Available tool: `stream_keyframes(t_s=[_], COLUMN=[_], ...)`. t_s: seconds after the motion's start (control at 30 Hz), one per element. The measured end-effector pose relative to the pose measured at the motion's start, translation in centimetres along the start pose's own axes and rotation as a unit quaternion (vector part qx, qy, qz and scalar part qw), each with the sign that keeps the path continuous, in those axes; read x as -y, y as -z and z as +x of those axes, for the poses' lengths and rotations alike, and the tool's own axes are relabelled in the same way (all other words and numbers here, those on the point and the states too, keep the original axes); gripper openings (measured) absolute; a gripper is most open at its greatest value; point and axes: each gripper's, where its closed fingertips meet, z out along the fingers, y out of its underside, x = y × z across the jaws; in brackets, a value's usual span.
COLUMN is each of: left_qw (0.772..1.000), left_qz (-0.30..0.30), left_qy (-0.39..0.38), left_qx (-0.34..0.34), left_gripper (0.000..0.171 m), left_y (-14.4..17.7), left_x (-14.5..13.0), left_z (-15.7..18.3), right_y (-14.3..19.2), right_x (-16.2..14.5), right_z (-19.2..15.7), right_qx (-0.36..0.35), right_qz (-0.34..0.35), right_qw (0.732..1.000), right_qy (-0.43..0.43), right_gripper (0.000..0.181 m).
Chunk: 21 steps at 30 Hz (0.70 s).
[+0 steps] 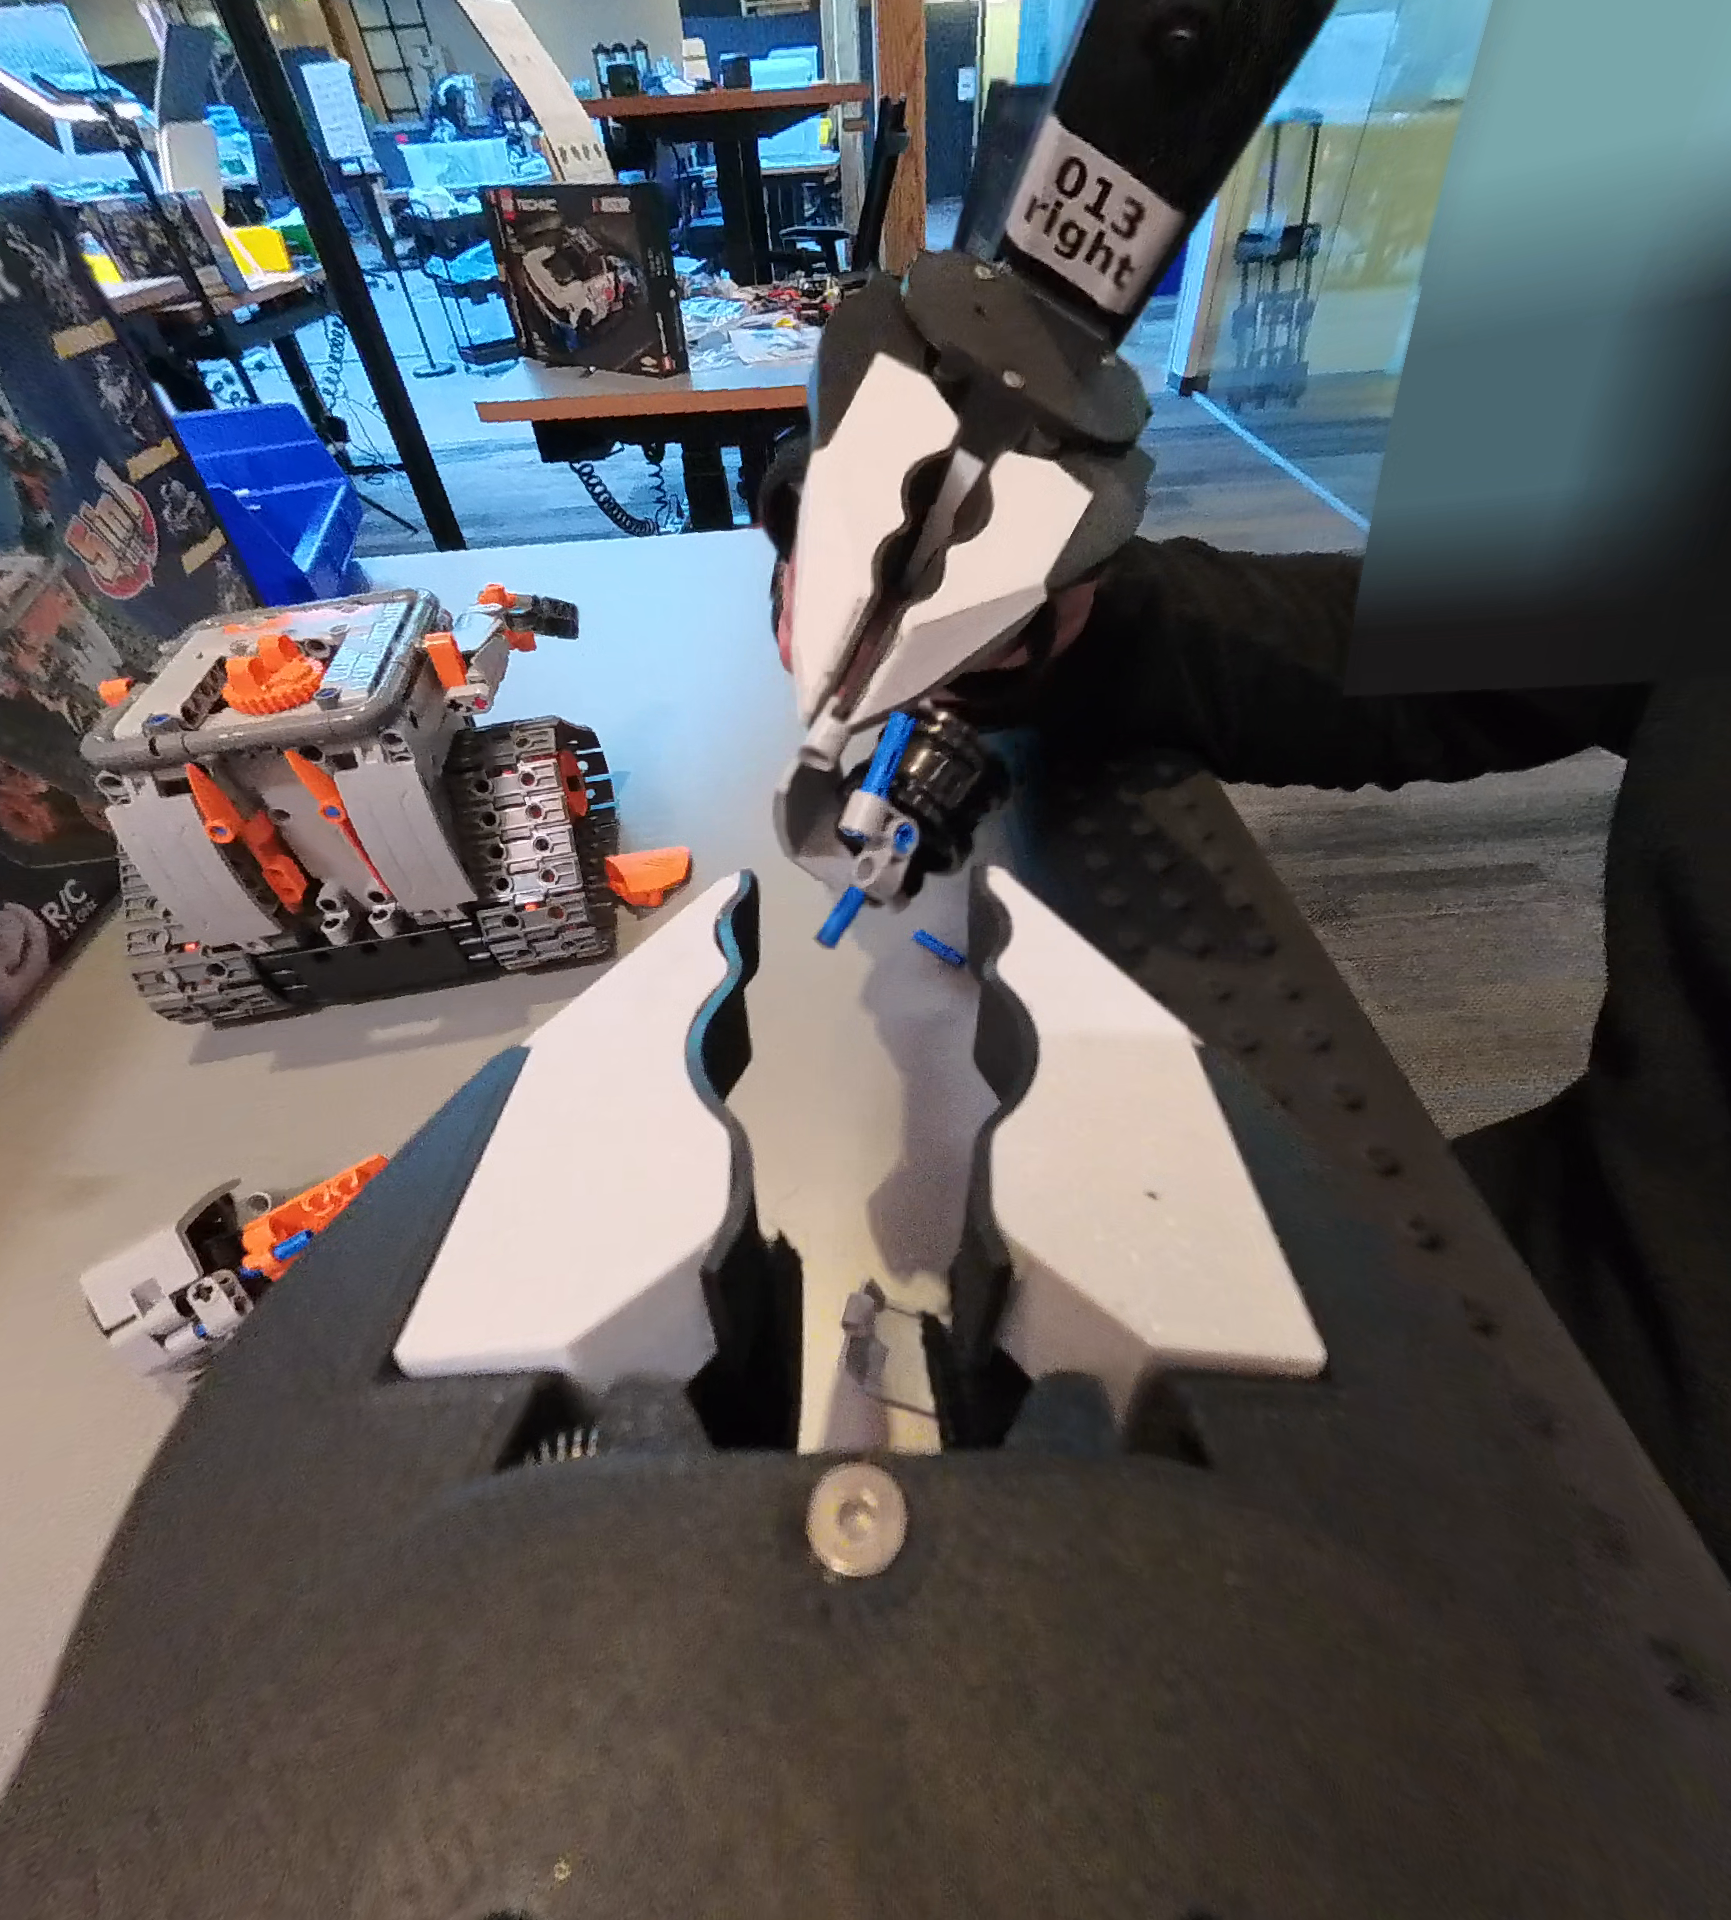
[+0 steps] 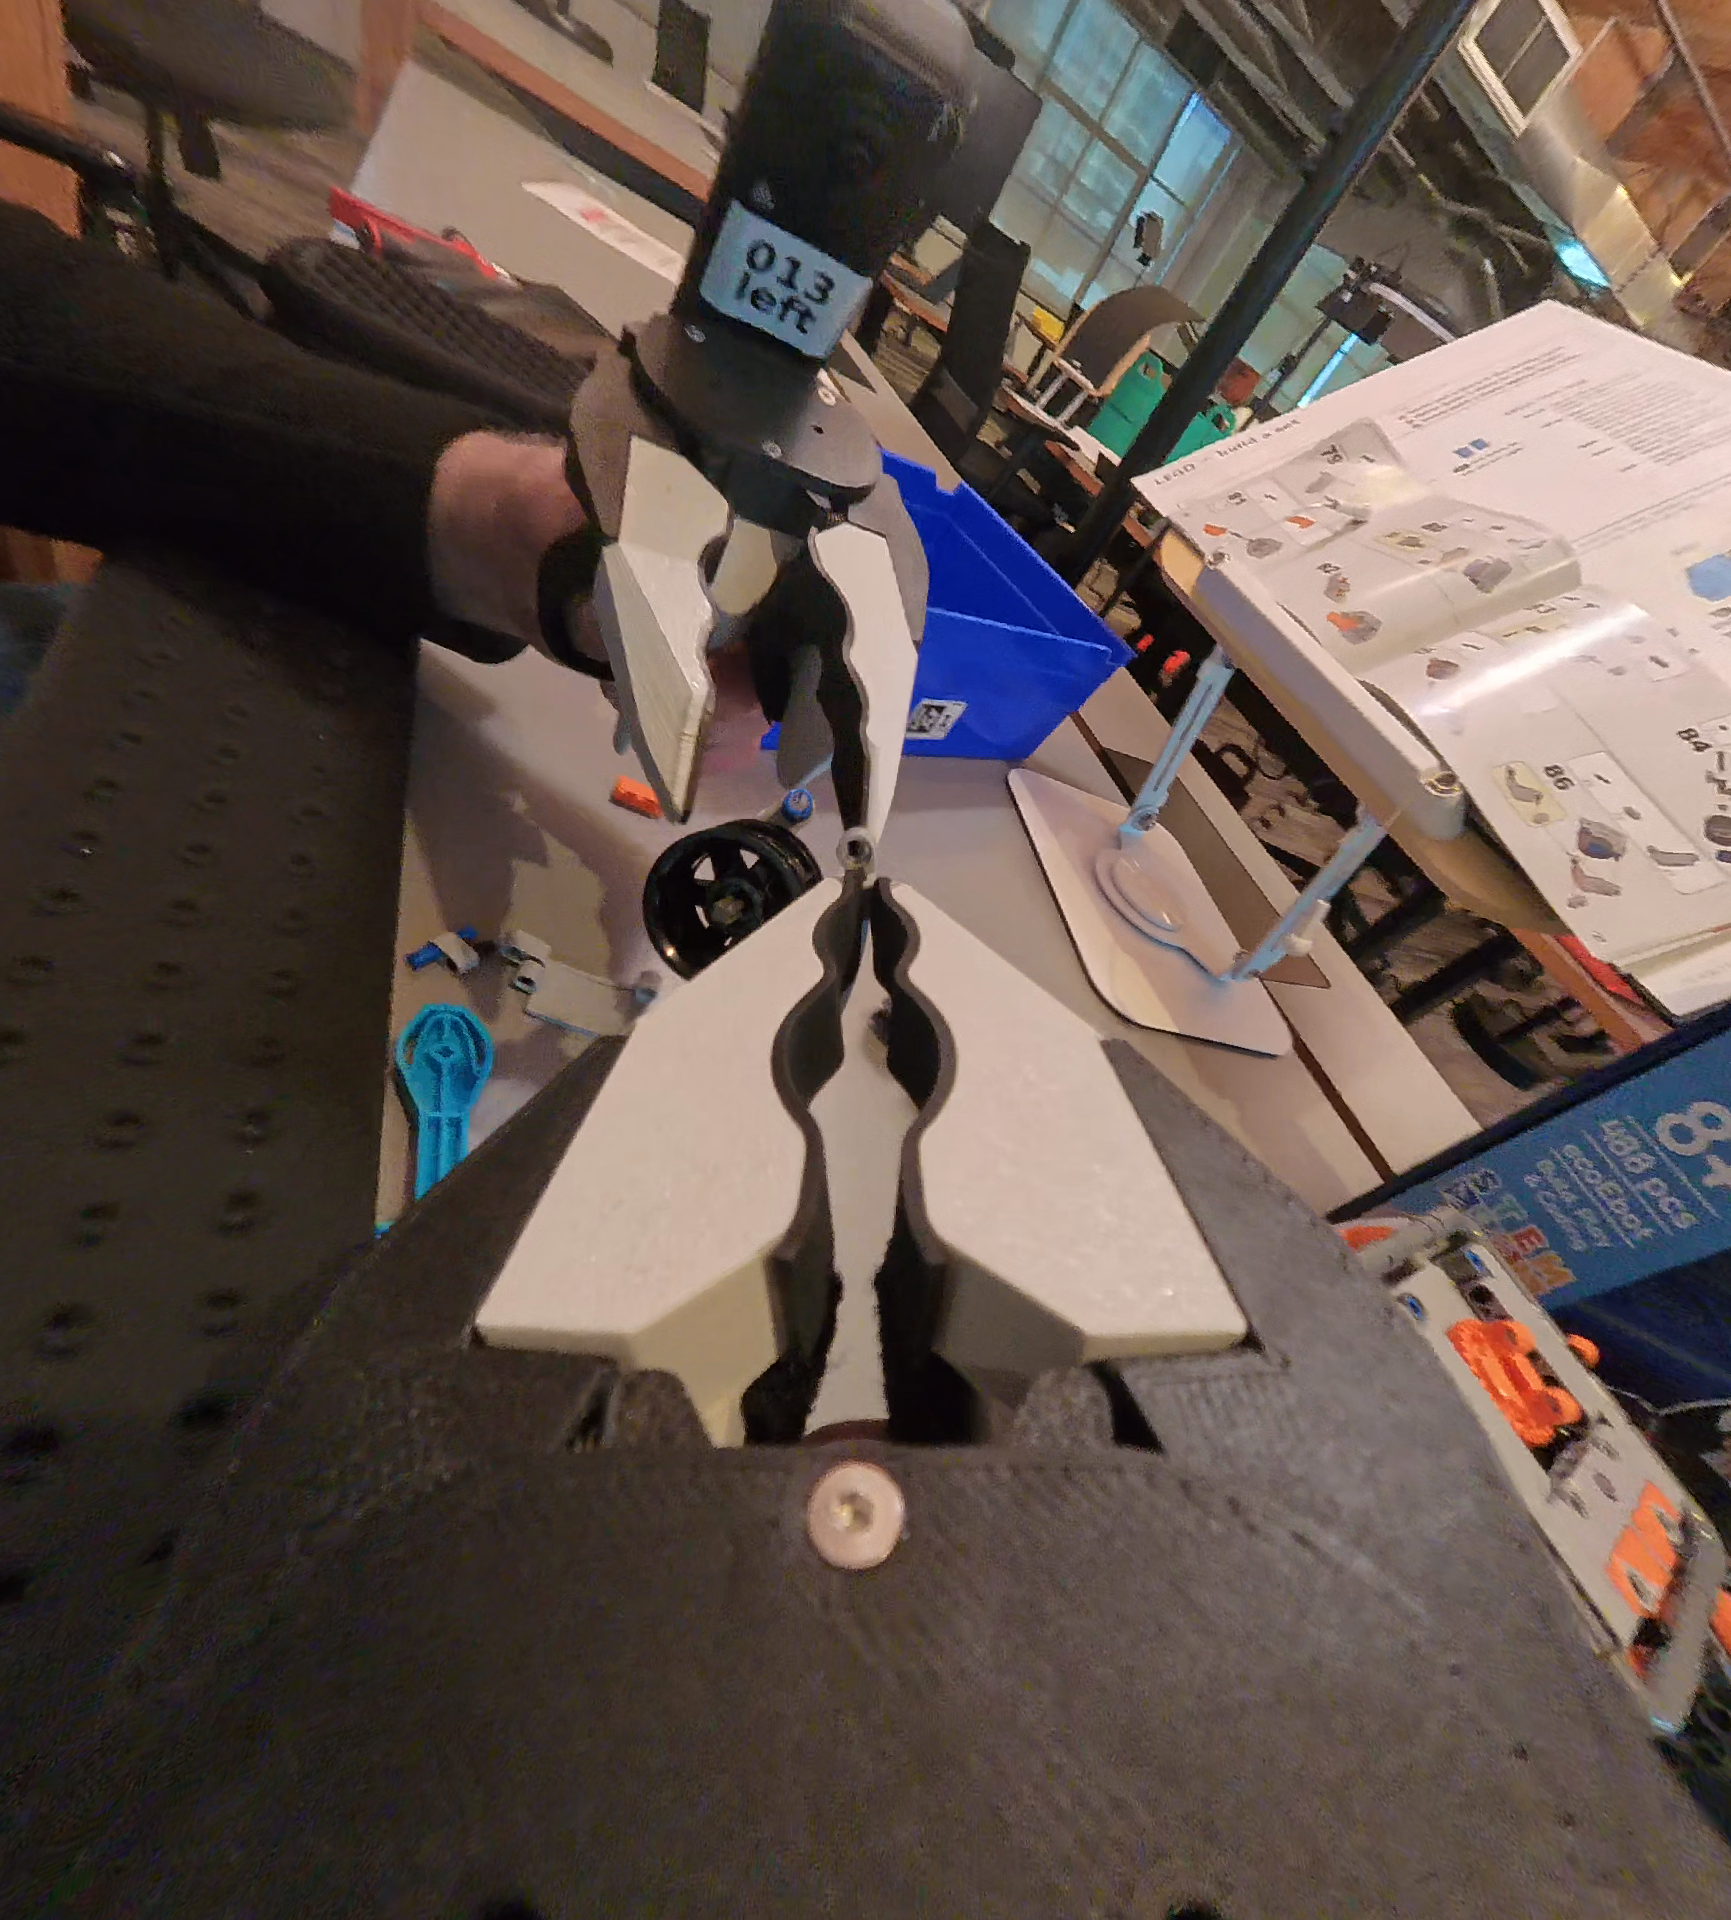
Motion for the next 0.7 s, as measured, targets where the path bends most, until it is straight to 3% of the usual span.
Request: stream_keyframes(t_s=[0.23, 0.3, 0.43, 0.57, 0.7], left_qw=[0.999, 0.998, 0.998, 0.996, 0.996], left_qz=[0.005, 0.012, 0.000, 0.009, 0.015], left_qy=[0.030, 0.047, 0.062, 0.081, 0.083], left_qx=[0.041, 0.025, 0.032, 0.047, 0.037], left_gripper=[0.015, 0.010, 0.010, 0.022, 0.009], left_y=[-0.1, -0.2, -0.7, -0.5, -0.6], left_x=[0.2, 0.1, -0.6, -0.5, -0.4], left_z=[-1.4, -1.2, -1.5, -2.3, -1.9], right_y=[-0.4, -0.6, -0.8, -0.7, -0.7], right_x=[-0.9, -1.1, -1.4, -1.1, -1.1], right_z=[0.8, 0.7, 0.9, 1.0, 1.1], right_qx=[-0.050, -0.055, -0.069, -0.075, -0.089], right_qz=[-0.040, -0.047, -0.062, -0.059, -0.064], right_qw=[0.997, 0.996, 0.994, 0.993, 0.991], right_qy=[0.043, 0.052, 0.065, 0.066, 0.079], right_gripper=[0.000, 0.000, 0.000, 0.000, 0.000])
